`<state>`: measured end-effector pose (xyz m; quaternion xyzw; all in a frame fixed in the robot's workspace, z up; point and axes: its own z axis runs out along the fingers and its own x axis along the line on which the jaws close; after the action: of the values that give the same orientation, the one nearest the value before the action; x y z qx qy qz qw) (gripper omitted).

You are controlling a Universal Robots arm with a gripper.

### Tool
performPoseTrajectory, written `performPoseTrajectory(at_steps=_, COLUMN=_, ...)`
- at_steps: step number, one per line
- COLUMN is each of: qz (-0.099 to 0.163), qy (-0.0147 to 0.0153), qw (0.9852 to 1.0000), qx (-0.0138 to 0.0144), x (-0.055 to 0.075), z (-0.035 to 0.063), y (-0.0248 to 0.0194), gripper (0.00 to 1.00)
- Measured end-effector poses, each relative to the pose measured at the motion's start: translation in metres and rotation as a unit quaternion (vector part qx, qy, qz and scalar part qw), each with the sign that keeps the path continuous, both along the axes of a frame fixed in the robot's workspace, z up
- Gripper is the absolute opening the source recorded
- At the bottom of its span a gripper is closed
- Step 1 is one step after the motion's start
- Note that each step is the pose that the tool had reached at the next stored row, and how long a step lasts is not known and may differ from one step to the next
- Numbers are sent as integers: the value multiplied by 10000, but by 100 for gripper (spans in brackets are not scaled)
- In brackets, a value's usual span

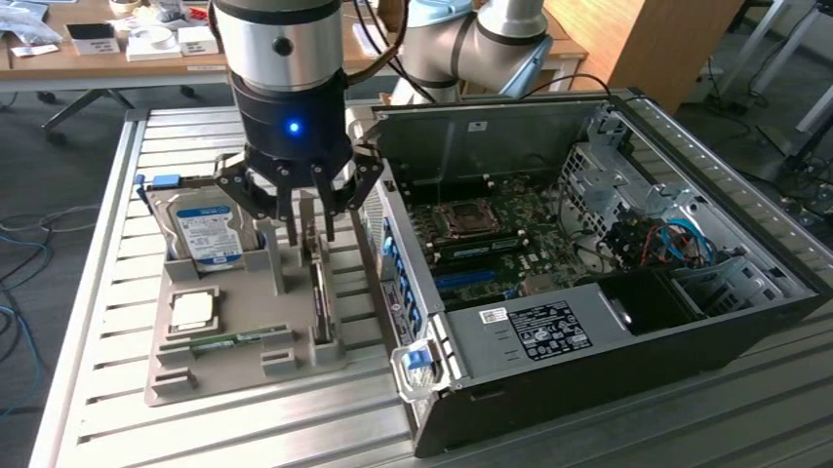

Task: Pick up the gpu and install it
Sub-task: 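Pick up the gpu and move the gpu toward the slot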

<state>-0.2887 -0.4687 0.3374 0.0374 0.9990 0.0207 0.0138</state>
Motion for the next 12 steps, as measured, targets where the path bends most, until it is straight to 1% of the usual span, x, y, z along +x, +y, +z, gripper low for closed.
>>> performPoseTrajectory(at_steps=12, qz=0, qy=0, qw=10000, qx=0, x=0, z=-147, y=0, gripper=42)
